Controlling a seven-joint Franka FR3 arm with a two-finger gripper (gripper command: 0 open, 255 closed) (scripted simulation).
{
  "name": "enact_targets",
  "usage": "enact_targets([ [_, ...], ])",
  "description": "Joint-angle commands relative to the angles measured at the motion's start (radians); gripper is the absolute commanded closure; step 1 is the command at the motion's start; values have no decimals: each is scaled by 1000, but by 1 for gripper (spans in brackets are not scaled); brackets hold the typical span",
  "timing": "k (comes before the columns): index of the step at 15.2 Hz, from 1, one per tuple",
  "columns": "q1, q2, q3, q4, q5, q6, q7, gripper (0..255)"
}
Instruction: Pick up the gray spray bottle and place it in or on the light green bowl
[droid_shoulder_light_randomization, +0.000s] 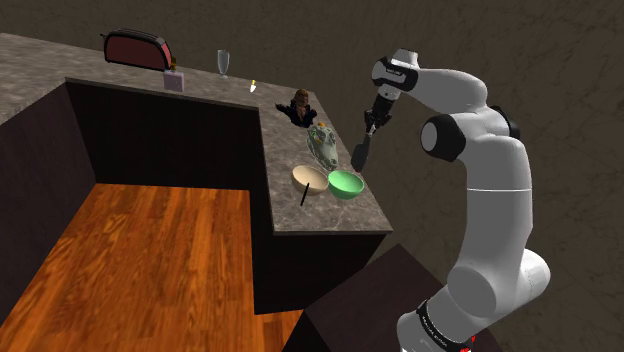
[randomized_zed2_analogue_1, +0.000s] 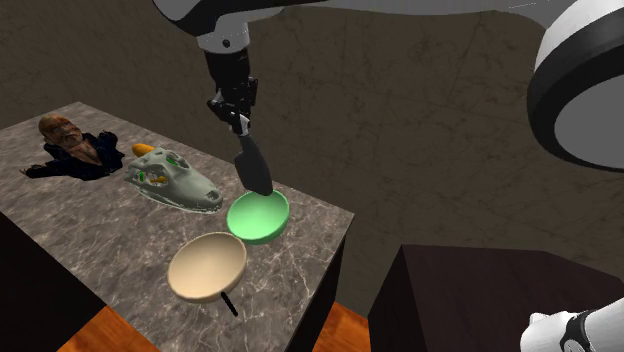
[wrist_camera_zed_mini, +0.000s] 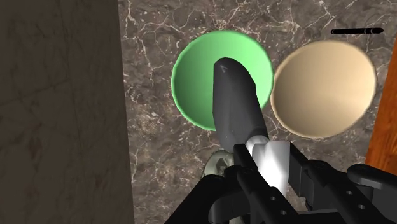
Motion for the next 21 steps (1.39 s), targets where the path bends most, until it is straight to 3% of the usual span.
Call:
enact_targets([
  [1, 6, -4, 0, -33, 0, 29, -2, 255],
  [16, 21, 28, 11, -184, 17, 208, -19, 255],
  [21, 21, 29, 11, -185, 17, 209, -19, 255],
])
